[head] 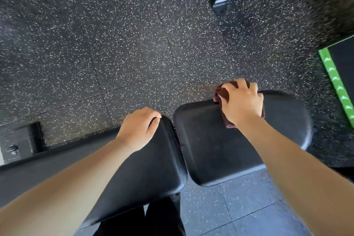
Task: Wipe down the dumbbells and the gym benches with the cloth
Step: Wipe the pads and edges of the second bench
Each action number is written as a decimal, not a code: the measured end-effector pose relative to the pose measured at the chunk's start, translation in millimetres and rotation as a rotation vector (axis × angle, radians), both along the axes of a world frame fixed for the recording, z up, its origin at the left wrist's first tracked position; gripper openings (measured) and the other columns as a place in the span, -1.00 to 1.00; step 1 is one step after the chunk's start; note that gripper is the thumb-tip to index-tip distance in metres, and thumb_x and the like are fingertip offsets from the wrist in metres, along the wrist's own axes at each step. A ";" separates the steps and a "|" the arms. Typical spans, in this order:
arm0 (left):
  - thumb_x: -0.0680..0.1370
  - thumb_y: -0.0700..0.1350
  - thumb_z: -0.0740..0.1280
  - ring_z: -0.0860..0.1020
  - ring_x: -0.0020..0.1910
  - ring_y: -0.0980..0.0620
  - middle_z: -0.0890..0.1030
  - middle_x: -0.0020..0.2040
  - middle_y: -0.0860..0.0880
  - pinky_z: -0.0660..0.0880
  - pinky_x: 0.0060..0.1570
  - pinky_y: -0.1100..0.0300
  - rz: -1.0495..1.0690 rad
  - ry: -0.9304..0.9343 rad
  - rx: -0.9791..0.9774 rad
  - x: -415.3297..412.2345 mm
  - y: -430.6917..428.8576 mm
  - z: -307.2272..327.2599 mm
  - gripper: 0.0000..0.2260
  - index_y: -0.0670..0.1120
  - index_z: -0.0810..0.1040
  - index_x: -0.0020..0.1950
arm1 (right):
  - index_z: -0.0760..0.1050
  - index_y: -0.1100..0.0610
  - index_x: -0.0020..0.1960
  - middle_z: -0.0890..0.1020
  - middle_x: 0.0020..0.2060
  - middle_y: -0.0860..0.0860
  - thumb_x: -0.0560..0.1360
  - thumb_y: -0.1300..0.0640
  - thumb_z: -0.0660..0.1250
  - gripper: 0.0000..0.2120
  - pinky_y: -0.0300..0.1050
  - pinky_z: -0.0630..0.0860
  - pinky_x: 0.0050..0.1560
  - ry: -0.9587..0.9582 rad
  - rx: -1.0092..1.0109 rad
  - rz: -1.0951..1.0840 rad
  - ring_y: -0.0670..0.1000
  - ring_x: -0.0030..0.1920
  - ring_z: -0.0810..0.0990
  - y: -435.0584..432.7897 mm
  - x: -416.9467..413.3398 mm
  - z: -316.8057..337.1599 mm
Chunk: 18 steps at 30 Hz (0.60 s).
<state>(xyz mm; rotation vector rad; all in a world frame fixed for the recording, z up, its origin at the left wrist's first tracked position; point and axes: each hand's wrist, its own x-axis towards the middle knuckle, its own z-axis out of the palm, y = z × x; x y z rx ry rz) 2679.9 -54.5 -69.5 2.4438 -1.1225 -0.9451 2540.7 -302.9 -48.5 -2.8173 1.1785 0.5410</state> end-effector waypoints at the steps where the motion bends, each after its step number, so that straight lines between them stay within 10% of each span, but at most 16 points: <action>1: 0.60 -0.06 0.12 0.52 0.07 -0.02 0.59 0.07 0.03 0.45 0.08 -0.02 0.008 0.001 0.000 -1.1 -0.7 2.1 -0.76 -0.04 0.55 0.11 | 0.43 -0.04 0.21 0.41 0.21 0.09 0.51 -0.08 0.24 -0.70 0.18 0.41 0.03 -0.015 -0.017 -0.015 0.27 0.17 0.35 -7.1 -6.5 3.0; 18: 0.60 -0.04 0.10 0.51 0.09 -0.03 0.57 0.10 0.01 0.45 0.08 0.01 -0.070 -0.010 -0.063 -11.9 20.9 91.5 -0.75 -0.04 0.54 0.14 | 0.41 -0.07 0.28 0.34 0.32 0.07 0.53 0.02 0.24 -0.68 0.21 0.44 0.12 -0.192 0.186 -0.343 0.27 0.20 0.31 81.1 -52.9 56.1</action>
